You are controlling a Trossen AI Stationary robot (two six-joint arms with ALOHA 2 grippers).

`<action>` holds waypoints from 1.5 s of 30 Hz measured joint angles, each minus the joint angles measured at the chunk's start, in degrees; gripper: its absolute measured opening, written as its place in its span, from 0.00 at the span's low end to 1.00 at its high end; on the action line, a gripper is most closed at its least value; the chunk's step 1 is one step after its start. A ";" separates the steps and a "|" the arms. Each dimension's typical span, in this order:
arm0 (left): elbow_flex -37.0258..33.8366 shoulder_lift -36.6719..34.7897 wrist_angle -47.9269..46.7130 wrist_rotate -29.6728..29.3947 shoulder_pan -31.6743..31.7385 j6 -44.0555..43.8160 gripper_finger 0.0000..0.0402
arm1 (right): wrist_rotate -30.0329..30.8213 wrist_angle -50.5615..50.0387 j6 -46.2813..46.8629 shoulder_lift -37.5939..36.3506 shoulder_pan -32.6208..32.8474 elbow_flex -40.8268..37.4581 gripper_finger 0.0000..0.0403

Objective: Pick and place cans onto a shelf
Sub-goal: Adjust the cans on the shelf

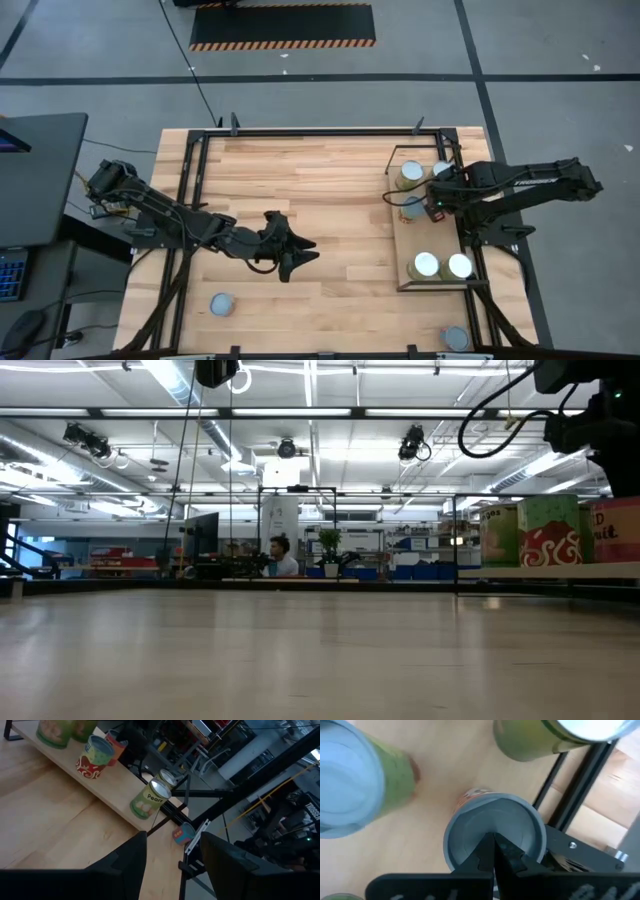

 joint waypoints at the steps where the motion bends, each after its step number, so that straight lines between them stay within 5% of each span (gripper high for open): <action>1: 0.00 0.00 0.00 0.00 -0.01 0.02 0.48 | -0.12 0.61 -0.07 0.04 0.00 0.03 0.01; 28: 0.00 -0.11 0.01 3.42 0.01 3.02 0.48 | 1.18 0.29 -0.32 0.04 0.02 5.62 0.01; 32: 0.00 -0.11 0.01 3.37 0.10 3.72 0.48 | 1.09 9.63 -2.75 0.15 0.22 6.75 0.01; 45: 0.00 -0.11 0.03 2.94 0.67 3.97 0.48 | -0.81 17.87 -10.13 12.50 -0.44 5.68 0.01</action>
